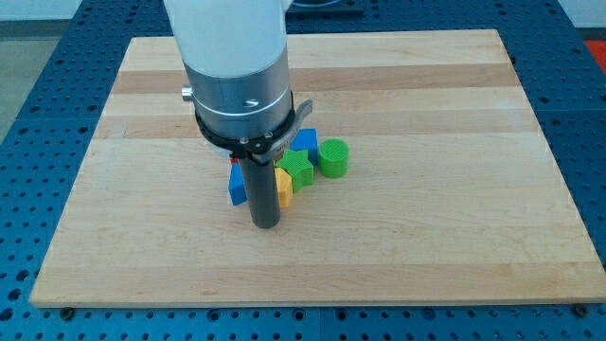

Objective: Seperate the blue cube and green circle

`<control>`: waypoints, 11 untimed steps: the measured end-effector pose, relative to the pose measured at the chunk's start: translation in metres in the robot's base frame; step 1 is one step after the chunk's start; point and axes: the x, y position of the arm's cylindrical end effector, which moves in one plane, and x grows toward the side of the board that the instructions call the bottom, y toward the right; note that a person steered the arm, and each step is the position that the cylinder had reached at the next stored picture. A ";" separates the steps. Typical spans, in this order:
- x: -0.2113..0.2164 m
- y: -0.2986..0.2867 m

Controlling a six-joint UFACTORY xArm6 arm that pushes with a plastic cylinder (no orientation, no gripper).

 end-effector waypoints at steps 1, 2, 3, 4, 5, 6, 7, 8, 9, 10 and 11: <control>0.021 0.068; -0.015 0.129; -0.084 0.138; -0.145 0.113; -0.157 0.074; -0.157 0.055; -0.157 0.042; -0.157 0.040; -0.157 0.039; -0.156 0.057; -0.124 0.071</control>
